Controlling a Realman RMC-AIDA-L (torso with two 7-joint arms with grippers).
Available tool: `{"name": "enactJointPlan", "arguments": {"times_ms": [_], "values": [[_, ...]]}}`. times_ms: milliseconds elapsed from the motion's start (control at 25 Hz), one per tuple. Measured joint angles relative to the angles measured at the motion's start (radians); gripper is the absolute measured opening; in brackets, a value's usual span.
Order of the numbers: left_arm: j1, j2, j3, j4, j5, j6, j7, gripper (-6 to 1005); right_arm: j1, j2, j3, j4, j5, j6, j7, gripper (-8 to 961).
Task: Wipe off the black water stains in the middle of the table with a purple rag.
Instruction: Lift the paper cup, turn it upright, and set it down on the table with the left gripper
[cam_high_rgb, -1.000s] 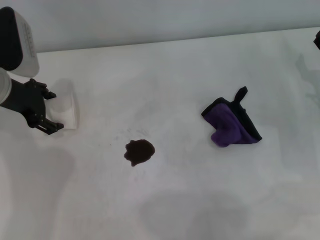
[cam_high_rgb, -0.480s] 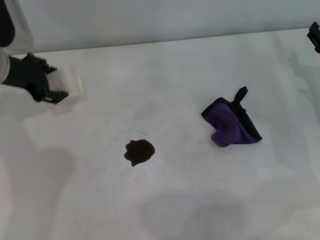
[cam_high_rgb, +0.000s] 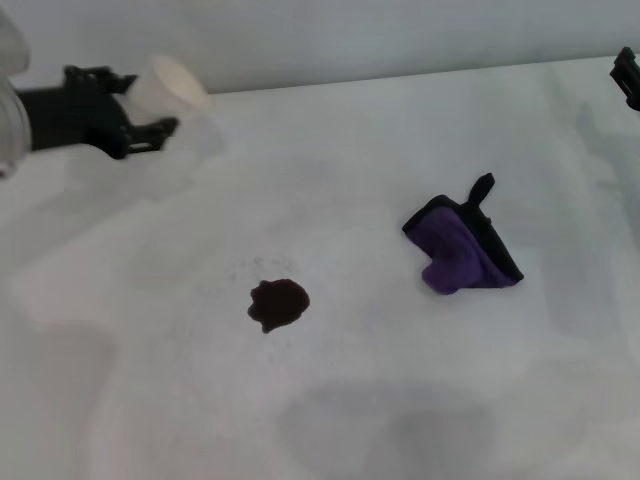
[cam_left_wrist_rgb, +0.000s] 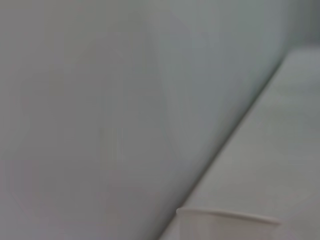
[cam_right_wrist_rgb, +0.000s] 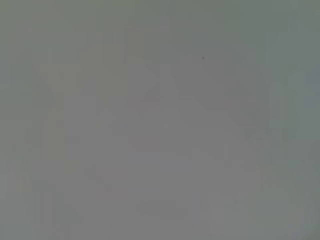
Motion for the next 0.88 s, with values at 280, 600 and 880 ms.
{"name": "enactJointPlan", "arguments": {"times_ms": [280,600,880], "values": [[0.275,0.0,-0.003,0.34,-0.474,0.013,0.503,683,-0.005,0.001,0.004,0.013,0.0,-0.002,0.0,869],[0.493,-0.008,-0.026,0.718,-0.995,-0.053,0.934,683,-0.001,0.0,0.008,0.023,0.0,-0.003,0.0,868],[0.488,-0.01,-0.028,0.761,-1.055,-0.204,0.88,688,0.003,0.0,0.003,0.025,0.0,-0.003,0.0,868]]}}
